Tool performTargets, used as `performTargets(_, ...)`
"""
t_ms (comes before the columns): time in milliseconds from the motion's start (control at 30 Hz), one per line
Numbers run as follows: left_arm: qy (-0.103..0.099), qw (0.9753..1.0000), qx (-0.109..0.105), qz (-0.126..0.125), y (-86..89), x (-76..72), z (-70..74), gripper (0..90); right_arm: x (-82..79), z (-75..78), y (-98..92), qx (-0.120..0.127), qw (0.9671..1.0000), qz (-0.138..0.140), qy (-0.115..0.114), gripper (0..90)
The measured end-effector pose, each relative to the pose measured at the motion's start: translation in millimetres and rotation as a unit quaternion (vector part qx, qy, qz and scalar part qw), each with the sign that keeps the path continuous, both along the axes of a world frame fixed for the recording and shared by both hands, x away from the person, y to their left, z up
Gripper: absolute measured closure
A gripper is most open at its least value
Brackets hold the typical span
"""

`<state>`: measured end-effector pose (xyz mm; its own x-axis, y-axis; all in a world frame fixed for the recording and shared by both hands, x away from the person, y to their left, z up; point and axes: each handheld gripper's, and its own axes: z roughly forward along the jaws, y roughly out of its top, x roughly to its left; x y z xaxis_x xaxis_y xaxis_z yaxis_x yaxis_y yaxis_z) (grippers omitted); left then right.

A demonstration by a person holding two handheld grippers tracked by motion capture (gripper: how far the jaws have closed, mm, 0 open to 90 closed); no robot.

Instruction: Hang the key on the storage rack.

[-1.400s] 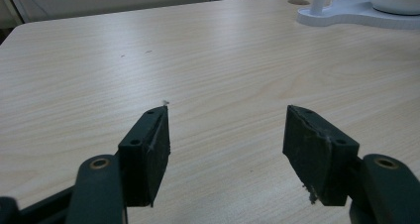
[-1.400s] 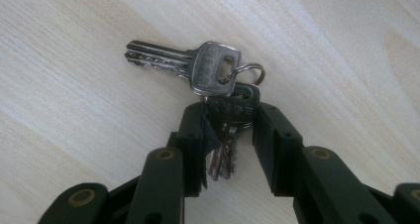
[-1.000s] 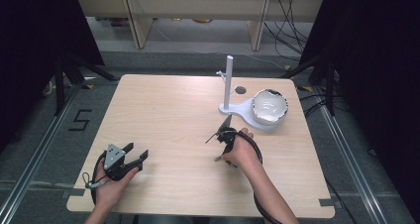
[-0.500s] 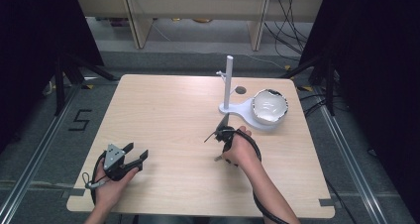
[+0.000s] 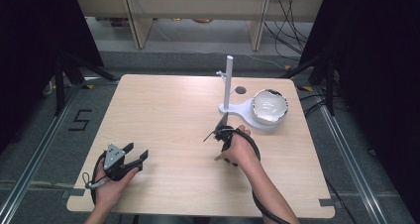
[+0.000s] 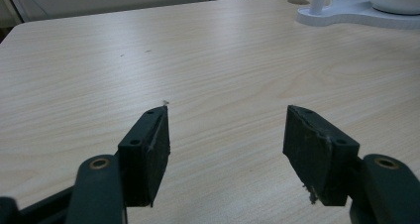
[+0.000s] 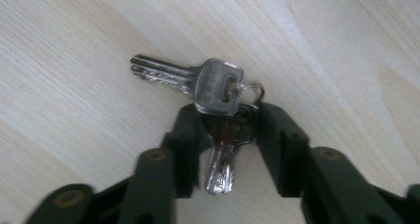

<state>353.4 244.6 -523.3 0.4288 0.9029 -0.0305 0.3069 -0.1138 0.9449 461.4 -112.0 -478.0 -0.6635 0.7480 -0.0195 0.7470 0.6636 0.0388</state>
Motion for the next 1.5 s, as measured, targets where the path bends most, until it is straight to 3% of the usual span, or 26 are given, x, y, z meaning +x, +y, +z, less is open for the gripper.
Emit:
performTargets(267,-0.002,1.0,-0.002,-0.001,0.4,-0.1,-0.1,34.4,-1.6,0.9,0.0,0.001,0.9999,-0.011,0.001,68.0)
performTargets(300,0.002,1.0,-0.001,0.001,0.9,-0.5,0.4,34.4,-0.6,0.6,-2.2,0.001,0.9999,0.012,-0.005,68.1)
performTargets(433,-0.002,1.0,-0.004,-0.001,0.9,0.1,-0.1,34.3,-5.2,1.1,-1.6,0.005,0.9999,-0.009,-0.007,68.2)
performTargets(467,-0.002,1.0,-0.004,-0.001,0.9,0.0,-0.1,34.3,-4.4,0.6,-3.5,0.009,0.9999,0.004,-0.009,68.1)
performTargets(867,0.0,1.0,-0.001,-0.002,0.3,-0.6,0.1,34.3,-12.7,1.6,-11.9,0.035,0.9992,-0.007,-0.018,68.2)
performTargets(1000,0.0,1.0,0.002,0.0,0.1,-1.0,0.3,34.3,-14.8,8.0,-14.0,0.036,0.9991,-0.009,-0.023,68.2)
performTargets(1033,-0.002,1.0,-0.001,-0.003,-0.1,-0.5,-0.1,34.3,-18.1,11.4,-11.4,0.036,0.9983,-0.043,-0.013,68.2)
performTargets(1167,-0.003,1.0,-0.001,-0.003,-0.3,-0.2,-0.3,34.4,-15.0,16.5,-18.4,0.056,0.9976,0.006,-0.04,68.2)
performTargets(1200,-0.003,1.0,-0.001,-0.003,-0.3,-0.2,-0.2,34.4,-17.4,19.2,-17.9,0.059,0.9976,-0.011,-0.035,68.2)
performTargets(1300,-0.003,1.0,0.0,-0.003,-0.3,-0.5,-0.2,34.4,-18.3,24.7,-20.3,0.069,0.9967,-0.02,-0.038,68.2)
performTargets(1333,-0.004,1.0,0.0,-0.003,-0.3,-0.3,-0.2,34.3,-18.3,24.7,-20.3,0.069,0.9967,-0.02,-0.038,68.2)
performTargets(1367,-0.003,1.0,0.0,-0.003,-0.3,-0.3,-0.2,34.3,-16.6,25.0,-23.0,0.072,0.9964,-0.001,-0.045,68.2)
performTargets(1500,-0.003,1.0,0.001,-0.003,-0.7,-0.3,-0.2,34.4,-19.3,34.9,-25.7,0.091,0.9947,-0.023,-0.041,68.2)
